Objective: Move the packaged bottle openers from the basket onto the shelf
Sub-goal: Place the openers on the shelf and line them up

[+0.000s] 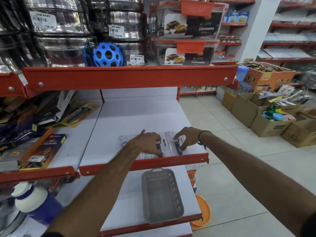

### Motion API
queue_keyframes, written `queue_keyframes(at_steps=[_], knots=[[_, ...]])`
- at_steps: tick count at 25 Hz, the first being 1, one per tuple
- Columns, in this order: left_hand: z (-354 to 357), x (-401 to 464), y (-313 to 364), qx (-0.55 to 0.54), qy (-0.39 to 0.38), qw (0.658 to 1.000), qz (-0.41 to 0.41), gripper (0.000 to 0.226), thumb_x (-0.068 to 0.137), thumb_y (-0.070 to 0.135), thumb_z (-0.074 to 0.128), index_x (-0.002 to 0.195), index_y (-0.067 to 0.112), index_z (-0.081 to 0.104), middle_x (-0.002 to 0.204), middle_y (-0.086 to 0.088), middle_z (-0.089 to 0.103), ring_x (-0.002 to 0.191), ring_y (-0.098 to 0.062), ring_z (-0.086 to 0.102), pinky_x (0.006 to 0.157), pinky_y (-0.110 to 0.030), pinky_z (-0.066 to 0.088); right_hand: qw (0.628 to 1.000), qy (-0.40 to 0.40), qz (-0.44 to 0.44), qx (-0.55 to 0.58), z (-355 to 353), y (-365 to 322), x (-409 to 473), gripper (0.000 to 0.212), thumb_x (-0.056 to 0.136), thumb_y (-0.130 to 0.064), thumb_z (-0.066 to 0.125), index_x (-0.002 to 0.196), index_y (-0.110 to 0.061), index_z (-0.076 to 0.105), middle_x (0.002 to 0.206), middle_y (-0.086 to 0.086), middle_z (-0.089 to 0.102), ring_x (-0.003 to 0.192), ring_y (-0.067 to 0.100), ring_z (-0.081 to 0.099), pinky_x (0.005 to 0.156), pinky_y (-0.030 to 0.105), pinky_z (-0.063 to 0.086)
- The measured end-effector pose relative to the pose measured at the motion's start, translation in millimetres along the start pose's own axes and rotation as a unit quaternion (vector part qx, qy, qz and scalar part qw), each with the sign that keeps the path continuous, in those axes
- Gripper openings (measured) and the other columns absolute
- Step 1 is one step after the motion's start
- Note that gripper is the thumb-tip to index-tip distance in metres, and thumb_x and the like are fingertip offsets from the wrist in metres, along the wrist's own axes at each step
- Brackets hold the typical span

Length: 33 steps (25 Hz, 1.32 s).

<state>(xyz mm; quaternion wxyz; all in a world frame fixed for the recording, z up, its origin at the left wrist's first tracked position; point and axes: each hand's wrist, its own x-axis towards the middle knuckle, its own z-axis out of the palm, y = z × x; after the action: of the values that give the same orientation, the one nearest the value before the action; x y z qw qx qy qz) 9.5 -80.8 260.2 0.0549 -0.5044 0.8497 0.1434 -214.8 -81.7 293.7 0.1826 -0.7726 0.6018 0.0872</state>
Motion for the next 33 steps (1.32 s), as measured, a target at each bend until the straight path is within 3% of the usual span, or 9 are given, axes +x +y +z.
queue_keyframes(at_steps=[9,21,33], knots=[[6,2,-4,-0.042,0.013,0.999,-0.005,0.087,0.063,0.071,0.07,0.133,0.023,0.05,0.14,-0.001,0.056,0.127,-0.026,0.052,0.121,-0.051,0.014,1.0,0.006,-0.01,0.0,4,-11,8,0.071,0.075,-0.037,0.083,0.139,-0.02,0.058,0.151,0.005,0.048,0.135,0.029,0.046,0.113,0.044,0.038],[7,1,-2,-0.07,0.012,0.997,-0.022,0.088,0.062,0.066,0.076,0.133,0.022,0.049,0.14,-0.003,0.055,0.124,-0.028,0.05,0.109,-0.049,0.037,1.0,0.004,0.005,-0.013,4,-13,1,0.074,0.075,-0.039,0.082,0.142,-0.021,0.054,0.153,0.005,0.045,0.136,0.029,0.046,0.113,0.043,0.038],[6,6,-2,-0.064,0.012,0.997,-0.028,0.089,0.06,0.064,0.078,0.133,0.023,0.048,0.142,-0.002,0.053,0.125,-0.03,0.05,0.107,-0.049,0.038,0.999,-0.017,0.006,-0.05,3,-23,6,0.072,0.08,-0.033,0.079,0.144,-0.013,0.05,0.151,0.008,0.046,0.132,0.03,0.048,0.108,0.038,0.04]])
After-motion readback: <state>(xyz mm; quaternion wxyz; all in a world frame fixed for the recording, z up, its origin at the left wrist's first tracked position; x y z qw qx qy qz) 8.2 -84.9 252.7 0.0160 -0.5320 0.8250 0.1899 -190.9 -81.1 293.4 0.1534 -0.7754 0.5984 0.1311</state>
